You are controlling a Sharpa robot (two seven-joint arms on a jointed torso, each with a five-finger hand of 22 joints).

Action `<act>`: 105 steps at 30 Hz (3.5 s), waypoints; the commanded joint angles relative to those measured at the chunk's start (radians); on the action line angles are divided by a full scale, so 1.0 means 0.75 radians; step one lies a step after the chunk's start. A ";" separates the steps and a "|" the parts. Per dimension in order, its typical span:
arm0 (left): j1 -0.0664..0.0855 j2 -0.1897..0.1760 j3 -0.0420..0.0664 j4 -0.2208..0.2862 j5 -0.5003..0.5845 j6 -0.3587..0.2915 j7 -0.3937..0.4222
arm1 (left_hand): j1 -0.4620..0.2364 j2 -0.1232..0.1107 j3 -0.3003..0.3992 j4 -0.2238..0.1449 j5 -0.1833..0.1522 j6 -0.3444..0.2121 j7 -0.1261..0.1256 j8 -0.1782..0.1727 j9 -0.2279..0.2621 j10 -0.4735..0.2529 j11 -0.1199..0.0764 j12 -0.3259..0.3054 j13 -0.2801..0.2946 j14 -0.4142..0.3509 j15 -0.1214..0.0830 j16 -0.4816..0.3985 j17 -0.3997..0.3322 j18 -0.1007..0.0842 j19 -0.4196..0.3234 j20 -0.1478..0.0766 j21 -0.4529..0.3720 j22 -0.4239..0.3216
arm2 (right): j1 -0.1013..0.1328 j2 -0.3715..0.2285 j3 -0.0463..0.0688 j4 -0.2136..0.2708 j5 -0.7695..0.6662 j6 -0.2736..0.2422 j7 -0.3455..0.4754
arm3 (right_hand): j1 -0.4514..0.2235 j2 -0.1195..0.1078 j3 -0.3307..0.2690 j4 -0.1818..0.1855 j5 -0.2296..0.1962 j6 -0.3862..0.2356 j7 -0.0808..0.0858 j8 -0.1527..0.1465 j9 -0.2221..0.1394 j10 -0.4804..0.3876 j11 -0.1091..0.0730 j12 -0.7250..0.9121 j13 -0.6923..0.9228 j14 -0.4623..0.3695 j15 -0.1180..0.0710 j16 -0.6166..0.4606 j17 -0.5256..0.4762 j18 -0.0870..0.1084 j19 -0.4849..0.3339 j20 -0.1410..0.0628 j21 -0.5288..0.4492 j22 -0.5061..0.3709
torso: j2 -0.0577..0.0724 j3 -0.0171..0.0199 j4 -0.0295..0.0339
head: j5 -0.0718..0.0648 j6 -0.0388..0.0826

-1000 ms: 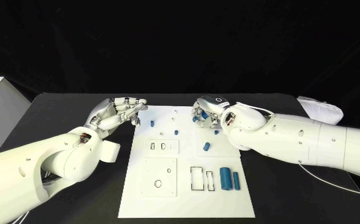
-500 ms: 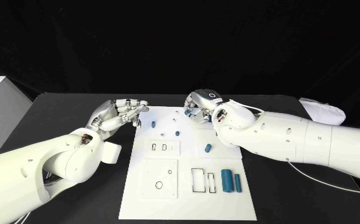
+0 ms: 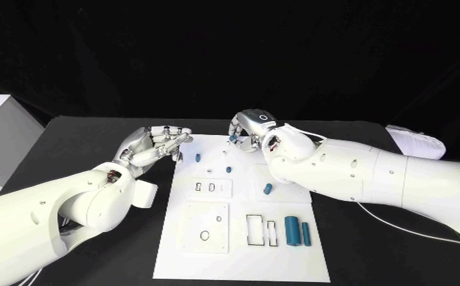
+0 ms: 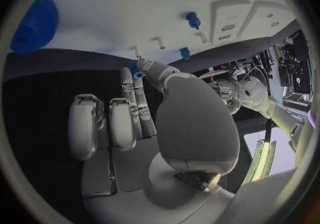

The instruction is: Assemble the parts on the task board

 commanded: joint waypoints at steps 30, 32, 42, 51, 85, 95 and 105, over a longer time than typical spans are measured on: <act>0.008 0.001 0.002 0.008 0.004 0.020 0.000 | -0.002 0.004 0.012 -0.005 -0.007 -0.011 -0.001 -0.007 0.003 -0.009 -0.002 -0.007 -0.001 -0.004 0.002 0.010 -0.002 0.019 -0.014 0.004 0.013 0.005 | -0.011 0.063 -0.002 -0.065 -0.011 0.061 0.005 | -0.007 0.009 0.003 -0.002 0.000 -0.011 -0.001 0.005 0.070 0.046 -0.043 -0.012 0.003 0.048 -0.006 0.008 -0.001 -0.023 -0.004 -0.007 0.006 -0.001 | 0.012 -0.0021 0.0010 | 0.013 -0.013; 0.008 0.003 0.002 0.008 0.004 0.020 -0.001 | -0.002 0.004 0.012 -0.005 -0.007 -0.011 -0.001 -0.007 0.003 -0.009 -0.002 -0.007 -0.001 -0.004 0.002 0.010 -0.002 0.019 -0.014 0.004 0.013 0.005 | -0.011 0.066 -0.002 -0.069 -0.011 0.062 0.005 | -0.007 0.009 0.003 -0.002 0.000 -0.011 -0.001 0.005 0.070 0.046 -0.043 -0.012 0.003 0.048 -0.006 0.008 -0.001 -0.023 -0.004 -0.007 0.006 -0.001 | 0.012 -0.0025 0.0010 | 0.012 -0.014; 0.008 0.006 0.002 0.005 0.004 0.022 -0.003 | -0.002 0.004 0.012 -0.005 -0.007 -0.011 -0.001 -0.007 0.003 -0.009 -0.002 -0.007 -0.001 -0.004 0.002 0.010 -0.002 0.019 -0.014 0.004 0.013 0.005 | -0.011 0.079 -0.003 -0.092 -0.009 0.080 0.006 | -0.012 0.006 0.005 -0.002 0.000 -0.018 0.001 0.003 0.073 0.041 -0.040 -0.017 0.004 0.048 -0.004 0.009 -0.001 -0.023 -0.004 -0.006 0.006 0.001 | 0.016 -0.0039 -0.0008 | 0.012 -0.016; 0.008 0.007 0.002 0.004 0.004 0.022 -0.004 | -0.002 0.004 0.012 -0.005 -0.007 -0.011 -0.001 -0.007 0.003 -0.009 -0.002 -0.007 -0.001 -0.004 0.002 0.010 -0.002 0.019 -0.014 0.004 0.013 0.005 | -0.011 0.088 -0.004 -0.108 -0.003 0.109 0.024 | -0.032 -0.008 0.010 0.002 -0.005 -0.045 0.010 -0.006 0.079 0.016 -0.030 -0.029 0.005 0.046 0.004 0.009 -0.008 -0.022 -0.009 0.001 0.000 -0.005 | 0.017 -0.0036 0.0001 | 0.012 -0.019; 0.007 0.002 0.002 -0.034 0.014 0.024 0.002 | -0.005 0.002 0.014 -0.008 -0.008 -0.014 0.000 -0.008 0.005 -0.012 -0.001 -0.007 -0.001 -0.005 0.003 0.012 -0.004 0.019 -0.017 0.005 0.019 0.009 | 0.048 -0.377 0.020 0.240 0.269 0.037 0.079 | 0.215 -0.028 -0.576 0.321 0.014 -0.308 0.047 -0.207 0.050 0.024 -0.021 0.337 0.046 0.035 0.016 0.006 -0.069 -0.003 -0.025 0.019 -0.108 -0.085 | -0.008 0.0357 -0.0512 | 0.029 0.005; 0.006 0.009 0.002 -0.037 0.014 0.026 0.006 | -0.006 0.002 0.014 -0.008 -0.008 -0.014 -0.001 -0.008 0.005 -0.013 -0.001 -0.007 -0.001 -0.005 0.003 0.012 -0.004 0.019 -0.018 0.005 0.020 0.009 | 0.045 -0.410 0.020 0.181 0.295 0.222 0.077 | 0.171 0.001 -0.739 0.331 0.032 -0.362 0.087 -0.196 0.081 0.265 0.021 1.884 1.780 0.103 0.055 0.192 0.351 -0.051 0.056 0.049 0.087 0.161 | -0.007 0.0385 -0.0529 | 0.021 -0.004; 0.006 0.011 0.001 -0.039 0.015 0.024 0.010 | -0.006 0.002 0.015 -0.009 -0.008 -0.014 -0.001 -0.008 0.005 -0.013 -0.001 -0.006 -0.001 -0.005 0.003 0.013 -0.005 0.019 -0.019 0.005 0.021 0.010 | 0.027 -0.375 0.019 0.136 0.311 0.251 0.004 | 0.133 0.018 -0.738 0.331 0.035 -0.352 0.091 -0.162 0.094 0.370 0.030 1.983 1.929 0.121 0.066 0.222 0.448 -0.077 0.109 0.063 0.180 0.273 | -0.002 0.0401 -0.0472 | 0.017 -0.016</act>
